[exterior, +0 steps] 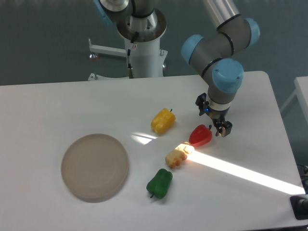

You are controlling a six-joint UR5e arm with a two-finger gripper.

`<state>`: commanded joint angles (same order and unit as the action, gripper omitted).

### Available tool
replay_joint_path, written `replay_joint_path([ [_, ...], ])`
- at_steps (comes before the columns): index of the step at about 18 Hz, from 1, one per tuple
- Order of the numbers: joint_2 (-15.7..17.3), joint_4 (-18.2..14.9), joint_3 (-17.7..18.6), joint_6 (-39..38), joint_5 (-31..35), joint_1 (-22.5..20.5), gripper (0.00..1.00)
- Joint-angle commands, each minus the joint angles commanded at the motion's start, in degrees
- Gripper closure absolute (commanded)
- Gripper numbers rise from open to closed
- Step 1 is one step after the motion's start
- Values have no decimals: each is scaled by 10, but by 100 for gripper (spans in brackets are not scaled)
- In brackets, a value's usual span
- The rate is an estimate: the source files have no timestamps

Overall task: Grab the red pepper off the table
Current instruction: 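Lower the gripper around the red pepper and close on it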

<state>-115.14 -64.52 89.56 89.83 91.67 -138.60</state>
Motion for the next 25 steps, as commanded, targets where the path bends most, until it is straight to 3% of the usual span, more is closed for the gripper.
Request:
replay_joint_path([
  [4,-1,28,18,-14,-4,1,0],
  [25,-23,83,42,-35,-5,21,0],
])
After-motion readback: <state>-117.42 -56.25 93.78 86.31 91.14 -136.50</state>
